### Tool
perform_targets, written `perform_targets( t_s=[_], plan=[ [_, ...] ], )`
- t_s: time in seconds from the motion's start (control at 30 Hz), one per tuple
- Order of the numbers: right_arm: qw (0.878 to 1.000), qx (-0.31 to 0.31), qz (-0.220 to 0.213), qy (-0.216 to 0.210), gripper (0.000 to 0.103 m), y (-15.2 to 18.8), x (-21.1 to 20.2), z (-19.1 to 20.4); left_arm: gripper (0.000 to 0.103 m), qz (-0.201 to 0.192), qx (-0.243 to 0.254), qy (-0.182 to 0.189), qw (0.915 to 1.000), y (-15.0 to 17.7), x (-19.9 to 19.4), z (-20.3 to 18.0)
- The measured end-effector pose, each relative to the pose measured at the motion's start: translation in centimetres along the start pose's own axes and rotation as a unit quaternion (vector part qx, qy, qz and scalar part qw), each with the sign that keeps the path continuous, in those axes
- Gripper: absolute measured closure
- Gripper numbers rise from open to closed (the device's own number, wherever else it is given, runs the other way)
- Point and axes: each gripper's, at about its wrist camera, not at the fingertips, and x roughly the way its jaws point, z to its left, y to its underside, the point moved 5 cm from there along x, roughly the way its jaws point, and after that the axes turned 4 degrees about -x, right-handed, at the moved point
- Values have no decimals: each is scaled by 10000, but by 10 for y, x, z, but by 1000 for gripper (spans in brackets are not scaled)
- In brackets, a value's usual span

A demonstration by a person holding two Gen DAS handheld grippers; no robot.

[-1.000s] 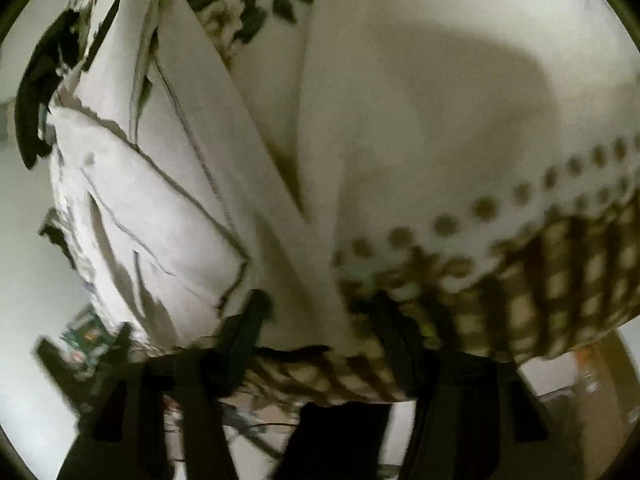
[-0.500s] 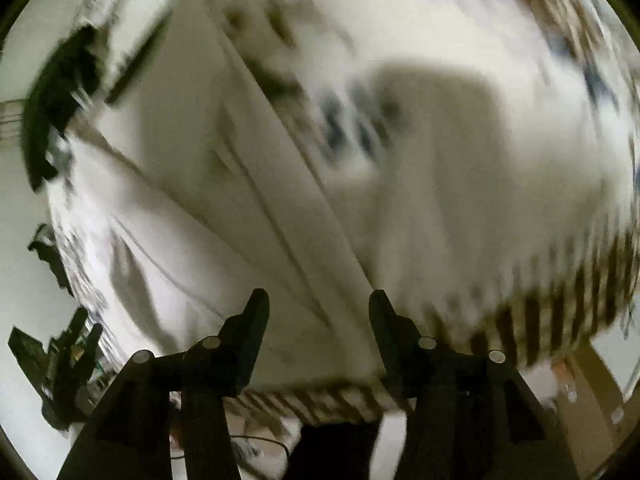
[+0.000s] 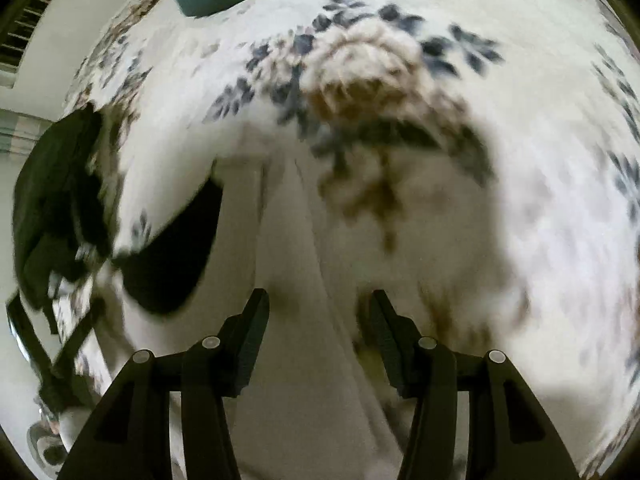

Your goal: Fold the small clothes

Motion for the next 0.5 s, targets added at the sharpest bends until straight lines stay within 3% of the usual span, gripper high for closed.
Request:
perform_targets(
  t_s=[0.1,0.23,0.33,0.5],
  plan=[
    [9989,212,25,417,50,-23,23,-7,27,66,1,83,9999,2,11,8],
    [9982,241,185,515,50,-32,33,-4,28,22,108,141,9998,6,2,10],
    [9988,-4,360,333,49,-27,17,11,28,-109,133,359,9992,10,-22,9],
    [9973,-367,606,-194,43,21,-39,14,28,-133,-59,921,9956,53,-82,36]
  ],
)
